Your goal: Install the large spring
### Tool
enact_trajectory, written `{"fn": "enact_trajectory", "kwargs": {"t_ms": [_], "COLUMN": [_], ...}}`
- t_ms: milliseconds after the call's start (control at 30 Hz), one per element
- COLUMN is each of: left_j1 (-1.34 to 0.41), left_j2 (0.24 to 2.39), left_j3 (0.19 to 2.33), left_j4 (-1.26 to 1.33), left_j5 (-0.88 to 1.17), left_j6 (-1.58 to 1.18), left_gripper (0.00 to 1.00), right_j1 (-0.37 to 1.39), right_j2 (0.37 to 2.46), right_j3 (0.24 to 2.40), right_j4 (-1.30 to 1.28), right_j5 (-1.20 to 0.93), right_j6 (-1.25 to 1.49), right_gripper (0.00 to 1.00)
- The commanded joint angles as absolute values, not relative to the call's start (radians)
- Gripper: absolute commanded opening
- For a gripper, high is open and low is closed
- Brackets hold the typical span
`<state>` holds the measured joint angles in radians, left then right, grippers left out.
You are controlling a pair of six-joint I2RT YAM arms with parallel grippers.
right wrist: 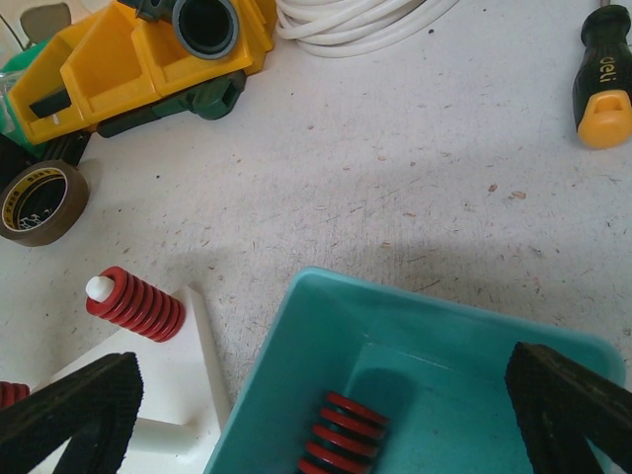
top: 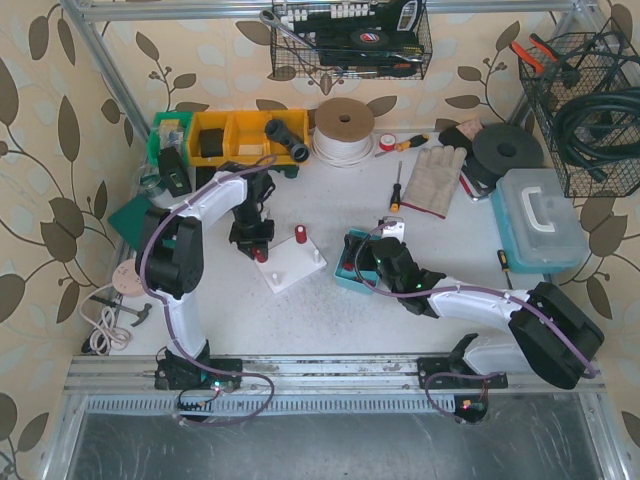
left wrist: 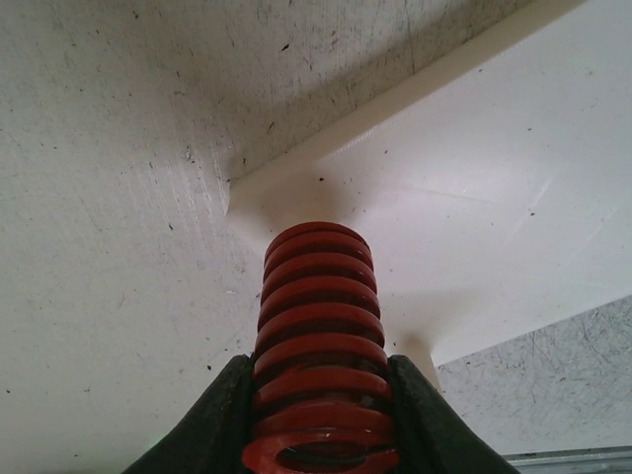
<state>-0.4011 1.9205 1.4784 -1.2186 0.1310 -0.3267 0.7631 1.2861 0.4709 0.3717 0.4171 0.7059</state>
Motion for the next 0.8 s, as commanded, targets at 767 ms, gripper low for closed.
{"fn": "enact_trajectory", "kwargs": {"t_ms": [767], "left_j1": [-0.426], "left_j2": [1.913], "left_j3": [1.445], "left_j4": [-1.193], "left_j5": [0.133], "left_j6": [-0.361], "left_gripper": [0.0], "right_j1": [0.762], "right_j2": [1.291], "right_j3": [0.467], "right_j4": [0.408], "right_j5": [0.405], "right_j6": [0.687], "right_gripper": [0.98]}}
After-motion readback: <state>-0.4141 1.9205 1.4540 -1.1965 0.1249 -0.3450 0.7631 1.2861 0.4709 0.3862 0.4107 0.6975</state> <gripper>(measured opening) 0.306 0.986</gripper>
